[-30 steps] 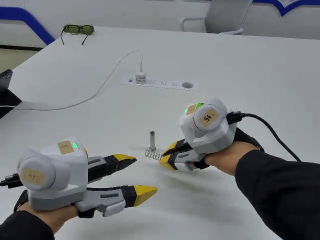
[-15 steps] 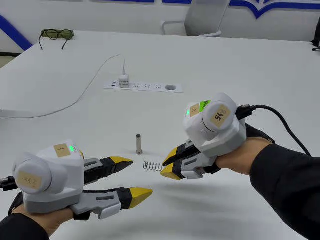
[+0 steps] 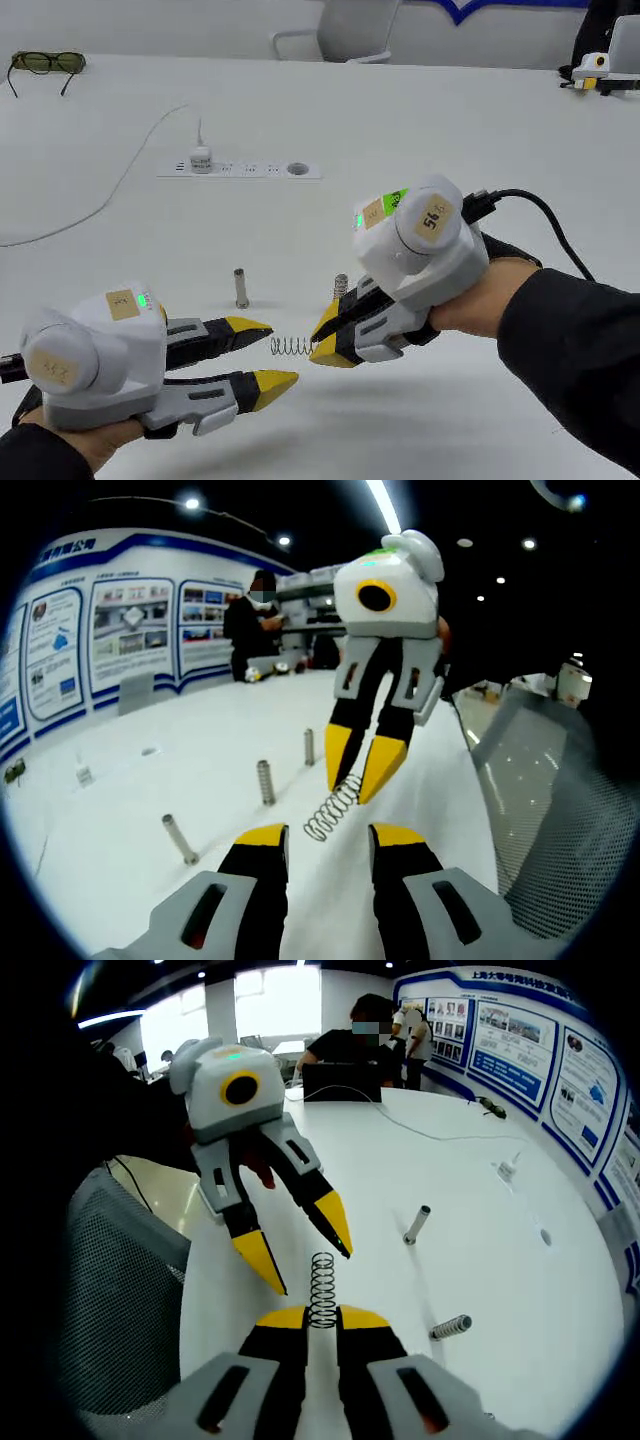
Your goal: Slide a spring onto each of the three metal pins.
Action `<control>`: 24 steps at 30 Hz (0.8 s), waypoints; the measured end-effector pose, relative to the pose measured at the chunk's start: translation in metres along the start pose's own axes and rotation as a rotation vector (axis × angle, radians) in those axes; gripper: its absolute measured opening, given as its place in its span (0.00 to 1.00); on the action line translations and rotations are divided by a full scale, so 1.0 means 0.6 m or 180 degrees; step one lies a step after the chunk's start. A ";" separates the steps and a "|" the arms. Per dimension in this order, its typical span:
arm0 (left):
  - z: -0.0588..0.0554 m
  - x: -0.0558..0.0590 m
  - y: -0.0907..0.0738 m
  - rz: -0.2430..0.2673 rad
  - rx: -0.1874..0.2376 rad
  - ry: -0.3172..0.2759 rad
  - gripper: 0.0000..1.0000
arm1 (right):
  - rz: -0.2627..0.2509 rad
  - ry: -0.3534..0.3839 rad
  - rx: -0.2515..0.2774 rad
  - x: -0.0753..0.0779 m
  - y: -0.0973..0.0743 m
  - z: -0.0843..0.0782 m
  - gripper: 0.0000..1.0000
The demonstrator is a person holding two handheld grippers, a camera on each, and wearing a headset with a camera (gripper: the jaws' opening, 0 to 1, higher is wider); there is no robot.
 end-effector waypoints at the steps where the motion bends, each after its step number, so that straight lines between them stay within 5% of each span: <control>1: 0.000 0.001 0.001 -0.0017 -0.0006 0.0011 0.32 | 0.0013 0.0010 -0.0006 -0.001 -0.001 -0.001 0.12; 24: 0.005 0.018 0.035 -0.0440 0.0066 0.0213 0.13 | 0.0102 0.0130 -0.0340 -0.009 -0.029 -0.017 0.12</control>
Point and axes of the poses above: the centre of the closed fingertips' face, and the gripper's own axes: y roughly forward along the fingers, x roughly to its right, z roughly out of its top, the point moved 3 cm from there along -y, roughly backward along the fingers
